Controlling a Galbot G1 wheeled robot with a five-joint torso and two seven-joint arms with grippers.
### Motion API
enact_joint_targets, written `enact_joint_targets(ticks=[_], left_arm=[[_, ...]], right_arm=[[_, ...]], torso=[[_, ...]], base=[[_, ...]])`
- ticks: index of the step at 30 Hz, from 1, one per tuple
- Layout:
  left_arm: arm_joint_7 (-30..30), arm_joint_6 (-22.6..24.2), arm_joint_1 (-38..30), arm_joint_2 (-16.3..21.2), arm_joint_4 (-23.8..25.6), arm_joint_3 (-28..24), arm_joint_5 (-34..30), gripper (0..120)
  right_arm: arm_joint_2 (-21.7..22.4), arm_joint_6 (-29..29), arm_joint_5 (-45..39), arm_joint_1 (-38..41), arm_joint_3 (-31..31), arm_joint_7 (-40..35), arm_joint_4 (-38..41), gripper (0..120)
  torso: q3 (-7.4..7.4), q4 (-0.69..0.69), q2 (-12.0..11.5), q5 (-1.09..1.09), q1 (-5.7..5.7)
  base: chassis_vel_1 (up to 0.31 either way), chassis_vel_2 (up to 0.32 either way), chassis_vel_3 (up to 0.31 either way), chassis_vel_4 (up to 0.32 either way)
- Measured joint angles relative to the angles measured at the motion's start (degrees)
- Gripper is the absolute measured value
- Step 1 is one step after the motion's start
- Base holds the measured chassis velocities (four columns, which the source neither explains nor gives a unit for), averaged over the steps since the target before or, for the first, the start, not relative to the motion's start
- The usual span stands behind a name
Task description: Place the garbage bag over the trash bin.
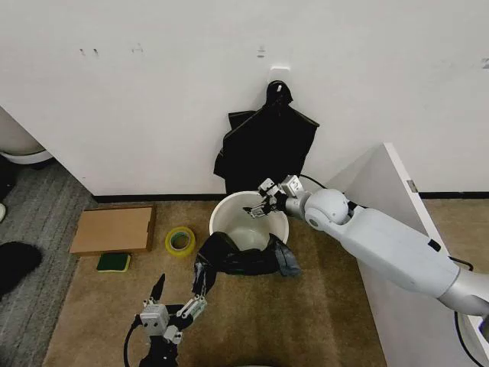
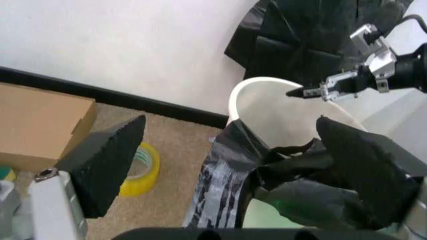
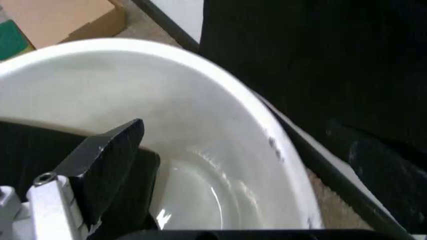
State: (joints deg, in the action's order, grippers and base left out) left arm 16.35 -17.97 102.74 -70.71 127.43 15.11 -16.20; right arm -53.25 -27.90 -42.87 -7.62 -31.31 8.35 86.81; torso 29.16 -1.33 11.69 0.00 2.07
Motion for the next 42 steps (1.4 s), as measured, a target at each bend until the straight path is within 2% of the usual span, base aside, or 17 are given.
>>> enact_joint_targets(ticks=[9,14,18,20,21,23,27,33,34,42], left_arm=[[-0.01,0.26,0.41,-0.40,-0.06,0.04,-0.12,100],[0.00,0.27,0.85,-1.03,-0.30,-0.26,0.14,100],[0.00,0.27,0.89,-1.23,-0.41,-0.36,0.20,100],[0.00,0.27,0.85,-1.23,-0.42,-0.36,0.21,100],[0.12,0.22,0.51,-1.21,-0.59,-0.32,0.32,100],[0.19,0.24,0.32,-1.14,-0.59,-0.31,0.30,100],[0.31,0.62,-0.04,-0.87,-0.23,-0.29,-0.06,100],[0.32,0.64,0.24,-0.74,-0.25,-0.31,-0.19,100],[0.33,0.64,0.27,-0.72,-0.32,-0.34,-0.22,100],[0.41,0.92,-0.13,-0.78,-0.34,-0.43,-0.54,100]], right_arm=[[-1.96,-1.71,-2.06,2.30,-1.18,3.23,-6.58,100],[-2.98,-2.15,-2.80,2.65,-0.45,4.12,-9.45,95],[-3.37,-2.84,-3.04,2.81,-0.05,4.68,-10.21,79],[-3.42,-2.94,-3.10,2.87,-0.04,4.81,-10.43,78],[-3.50,-3.10,-3.26,3.13,-0.11,5.31,-11.30,68],[-3.48,-3.16,-3.57,3.32,-0.33,5.66,-11.64,65],[-3.12,-3.37,-4.49,3.73,-0.98,7.22,-12.75,46],[-2.58,-3.28,-4.73,3.39,-1.21,7.46,-12.33,29],[-2.50,-3.27,-4.91,3.11,-1.22,7.44,-12.06,21],[-2.65,-3.57,-6.18,3.18,-1.37,7.35,-12.13,0]], torso=[[0.00,0.01,0.00,0.00,0.00],[0.00,0.02,0.00,0.00,0.00],[0.00,0.01,0.00,0.00,0.00],[0.00,0.01,0.00,0.01,0.00],[0.00,0.00,0.00,0.00,0.00],[0.00,0.00,0.00,0.00,0.00],[0.00,0.01,0.00,0.01,0.00],[0.00,0.01,0.00,0.00,0.00],[0.00,0.01,0.00,0.02,0.00],[-0.01,0.01,0.00,0.00,0.00]], base=[[0.000,0.000,0.000,0.000],[0.000,0.000,0.000,0.000],[0.000,0.000,0.000,0.000],[0.000,0.000,0.000,0.000],[0.000,0.000,0.000,0.000],[0.000,0.000,0.000,0.000],[0.000,0.000,0.000,0.000],[0.000,0.000,0.000,0.000],[0.000,0.000,0.000,0.000],[0.000,0.000,0.000,0.000]])
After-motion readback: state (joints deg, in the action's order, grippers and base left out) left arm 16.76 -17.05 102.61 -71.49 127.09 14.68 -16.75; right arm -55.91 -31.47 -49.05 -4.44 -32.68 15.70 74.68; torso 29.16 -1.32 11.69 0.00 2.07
